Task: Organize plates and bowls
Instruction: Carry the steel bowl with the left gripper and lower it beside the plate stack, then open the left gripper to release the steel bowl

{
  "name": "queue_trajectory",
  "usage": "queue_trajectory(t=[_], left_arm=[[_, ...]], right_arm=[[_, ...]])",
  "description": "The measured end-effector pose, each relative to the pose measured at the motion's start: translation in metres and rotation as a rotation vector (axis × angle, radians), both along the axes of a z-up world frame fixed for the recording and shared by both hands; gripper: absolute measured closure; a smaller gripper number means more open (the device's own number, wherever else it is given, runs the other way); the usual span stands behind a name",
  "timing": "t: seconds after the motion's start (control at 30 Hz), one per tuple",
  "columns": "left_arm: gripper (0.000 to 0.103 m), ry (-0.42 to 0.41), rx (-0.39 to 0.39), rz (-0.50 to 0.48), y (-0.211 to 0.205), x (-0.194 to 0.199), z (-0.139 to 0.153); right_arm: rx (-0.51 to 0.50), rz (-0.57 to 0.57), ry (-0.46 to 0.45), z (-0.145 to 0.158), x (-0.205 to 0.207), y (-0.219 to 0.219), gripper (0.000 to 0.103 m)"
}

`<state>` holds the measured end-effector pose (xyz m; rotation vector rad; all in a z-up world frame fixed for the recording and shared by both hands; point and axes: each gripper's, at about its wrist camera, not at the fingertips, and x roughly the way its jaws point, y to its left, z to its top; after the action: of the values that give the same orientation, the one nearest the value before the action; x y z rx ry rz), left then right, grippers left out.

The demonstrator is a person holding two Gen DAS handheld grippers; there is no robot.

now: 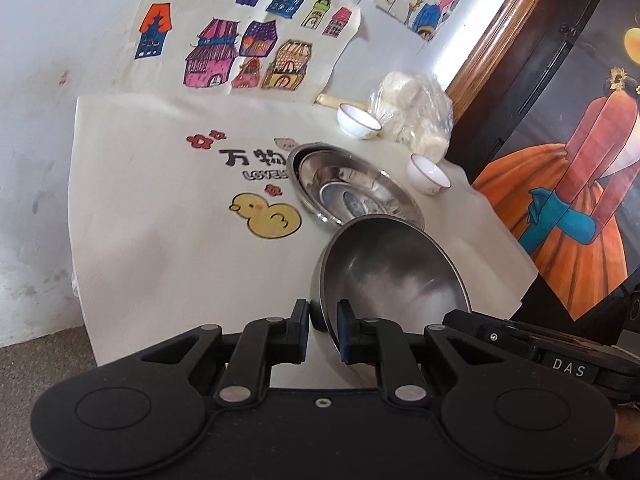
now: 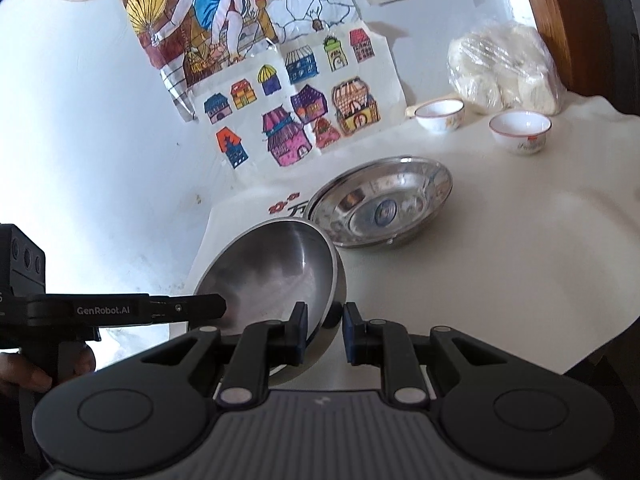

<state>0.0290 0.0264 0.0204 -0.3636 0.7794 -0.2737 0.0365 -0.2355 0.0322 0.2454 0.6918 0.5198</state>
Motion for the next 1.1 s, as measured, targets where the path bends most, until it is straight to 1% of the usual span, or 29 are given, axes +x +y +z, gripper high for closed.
queue_trajectory(t=[0.13, 0.27, 0.47, 0.63, 0.77, 0.8, 0.83, 0.9, 0.93, 0.97, 1.03, 1.1], left_arm=[[0.088, 0.033, 0.01, 0.008, 0.001, 0.003, -0.003], [0.085, 0.064, 0.02, 0.017, 0.004, 0.007, -0.006], [0.084, 0.112, -0.007, 0.037, 0.014, 0.016, -0.012], [0.082, 0.106, -0.011, 0.043, 0.016, 0.019, -0.012], [0.069, 0.081, 0.016, 0.074, 0.019, 0.021, -0.006], [0.067, 0.072, 0.02, 0.085, 0.021, 0.022, -0.004], [0.064, 0.063, 0.022, 0.096, 0.024, 0.022, -0.002], [0.056, 0.029, 0.031, 0.119, 0.028, 0.024, 0.005], [0.048, 0.014, 0.038, 0.127, 0.029, 0.025, 0.009], [0.036, -0.001, 0.05, 0.133, 0.029, 0.028, 0.012], [0.025, -0.022, 0.09, 0.142, 0.028, 0.038, 0.021], [0.019, -0.041, 0.12, 0.149, 0.026, 0.05, 0.027]], right_arm=[[-0.007, 0.009, 0.024, -0.004, 0.001, 0.004, 0.081], [-0.021, 0.022, 0.059, -0.009, 0.007, 0.009, 0.08], [-0.019, 0.048, 0.083, -0.011, 0.016, 0.016, 0.078], [-0.014, 0.056, 0.09, -0.013, 0.024, 0.018, 0.075], [-0.014, 0.056, 0.084, -0.014, 0.029, 0.017, 0.073], [-0.016, 0.052, 0.08, -0.014, 0.03, 0.016, 0.071], [-0.017, 0.047, 0.076, -0.014, 0.031, 0.015, 0.067], [-0.015, 0.039, 0.068, -0.014, 0.034, 0.012, 0.063], [-0.014, 0.034, 0.063, -0.013, 0.035, 0.011, 0.059], [-0.01, 0.03, 0.056, -0.012, 0.037, 0.008, 0.056], [0.002, 0.019, 0.04, -0.009, 0.041, 0.001, 0.037], [0.011, -0.003, 0.01, -0.005, 0.045, -0.006, 0.026]])
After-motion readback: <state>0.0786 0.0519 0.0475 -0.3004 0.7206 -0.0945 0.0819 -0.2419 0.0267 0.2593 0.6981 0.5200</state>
